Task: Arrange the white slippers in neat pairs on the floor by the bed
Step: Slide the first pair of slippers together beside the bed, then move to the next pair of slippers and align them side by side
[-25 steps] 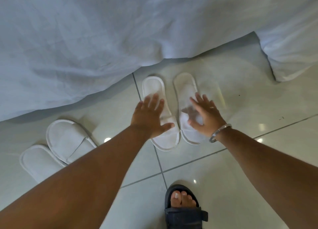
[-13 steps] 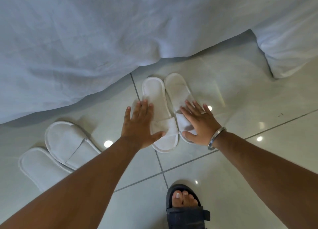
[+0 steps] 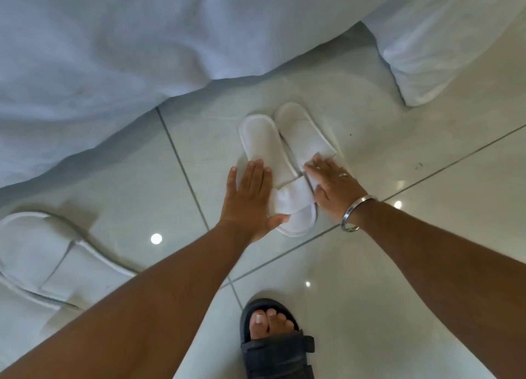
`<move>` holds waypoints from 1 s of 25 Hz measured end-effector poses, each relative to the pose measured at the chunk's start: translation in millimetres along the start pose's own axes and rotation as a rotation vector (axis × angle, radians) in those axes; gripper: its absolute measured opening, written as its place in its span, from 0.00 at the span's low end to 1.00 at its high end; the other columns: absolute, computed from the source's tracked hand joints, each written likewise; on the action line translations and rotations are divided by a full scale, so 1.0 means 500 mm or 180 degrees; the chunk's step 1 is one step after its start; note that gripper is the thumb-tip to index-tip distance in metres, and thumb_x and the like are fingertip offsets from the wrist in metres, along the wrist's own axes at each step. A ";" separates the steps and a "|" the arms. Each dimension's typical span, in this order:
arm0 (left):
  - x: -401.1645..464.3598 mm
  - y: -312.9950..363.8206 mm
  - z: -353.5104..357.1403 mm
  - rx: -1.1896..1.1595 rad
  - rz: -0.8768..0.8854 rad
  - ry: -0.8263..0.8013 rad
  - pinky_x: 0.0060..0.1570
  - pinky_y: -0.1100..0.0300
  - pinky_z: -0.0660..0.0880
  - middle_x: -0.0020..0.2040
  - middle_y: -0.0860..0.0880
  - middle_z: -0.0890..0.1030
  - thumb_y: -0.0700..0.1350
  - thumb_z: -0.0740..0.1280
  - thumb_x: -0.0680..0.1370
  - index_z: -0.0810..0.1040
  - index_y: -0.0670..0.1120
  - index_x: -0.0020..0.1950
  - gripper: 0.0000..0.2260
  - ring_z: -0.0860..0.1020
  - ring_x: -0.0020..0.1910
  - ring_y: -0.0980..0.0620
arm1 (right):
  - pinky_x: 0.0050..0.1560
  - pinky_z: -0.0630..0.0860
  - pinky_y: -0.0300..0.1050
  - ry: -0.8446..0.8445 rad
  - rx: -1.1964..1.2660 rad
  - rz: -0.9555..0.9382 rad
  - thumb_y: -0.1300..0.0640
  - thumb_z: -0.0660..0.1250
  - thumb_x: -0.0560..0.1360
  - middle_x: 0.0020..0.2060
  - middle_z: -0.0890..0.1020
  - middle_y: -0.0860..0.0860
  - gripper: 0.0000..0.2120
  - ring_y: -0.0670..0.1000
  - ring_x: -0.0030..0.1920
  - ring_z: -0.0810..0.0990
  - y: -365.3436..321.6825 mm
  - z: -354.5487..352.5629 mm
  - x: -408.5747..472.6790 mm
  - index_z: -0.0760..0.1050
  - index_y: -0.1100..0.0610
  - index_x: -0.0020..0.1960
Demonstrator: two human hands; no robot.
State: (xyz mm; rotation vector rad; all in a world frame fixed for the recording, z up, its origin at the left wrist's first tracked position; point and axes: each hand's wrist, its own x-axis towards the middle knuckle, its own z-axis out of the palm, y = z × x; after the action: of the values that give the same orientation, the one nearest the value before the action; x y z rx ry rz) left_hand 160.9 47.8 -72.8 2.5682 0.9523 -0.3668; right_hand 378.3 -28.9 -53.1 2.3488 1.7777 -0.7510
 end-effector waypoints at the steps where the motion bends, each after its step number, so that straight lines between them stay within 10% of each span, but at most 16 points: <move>1: 0.019 0.026 0.001 0.0047 0.0008 0.0011 0.75 0.37 0.34 0.81 0.40 0.42 0.72 0.53 0.75 0.42 0.40 0.80 0.48 0.39 0.80 0.44 | 0.74 0.56 0.56 -0.0039 0.0064 0.0114 0.60 0.57 0.76 0.78 0.55 0.54 0.28 0.58 0.77 0.53 0.023 -0.005 -0.002 0.59 0.50 0.76; 14: 0.020 0.018 -0.020 0.0009 -0.0035 0.0009 0.74 0.37 0.33 0.81 0.43 0.35 0.74 0.47 0.75 0.35 0.46 0.80 0.46 0.33 0.79 0.44 | 0.71 0.56 0.66 0.0572 -0.0535 0.0377 0.52 0.56 0.71 0.75 0.59 0.62 0.32 0.65 0.74 0.58 -0.013 -0.028 -0.027 0.59 0.57 0.75; 20: -0.331 -0.293 -0.022 0.0152 -0.1245 0.0398 0.76 0.41 0.35 0.81 0.44 0.38 0.72 0.46 0.76 0.40 0.47 0.81 0.43 0.38 0.80 0.43 | 0.70 0.59 0.66 0.0286 -0.0704 -0.2139 0.48 0.67 0.71 0.75 0.62 0.60 0.35 0.65 0.73 0.62 -0.425 0.030 -0.001 0.60 0.57 0.74; 25: -0.645 -0.486 0.017 0.0286 -0.2071 -0.0243 0.77 0.42 0.40 0.81 0.44 0.38 0.72 0.45 0.75 0.38 0.45 0.81 0.44 0.40 0.80 0.43 | 0.74 0.49 0.59 -0.0494 -0.1154 -0.2979 0.44 0.64 0.73 0.79 0.49 0.55 0.41 0.59 0.77 0.48 -0.730 0.082 -0.002 0.47 0.53 0.77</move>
State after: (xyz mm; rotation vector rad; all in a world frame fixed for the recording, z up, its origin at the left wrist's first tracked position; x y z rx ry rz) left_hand -239.8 30.9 -24.5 2.2316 1.7617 -0.6838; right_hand 26.9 69.1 -11.7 1.1322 2.6290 -0.5709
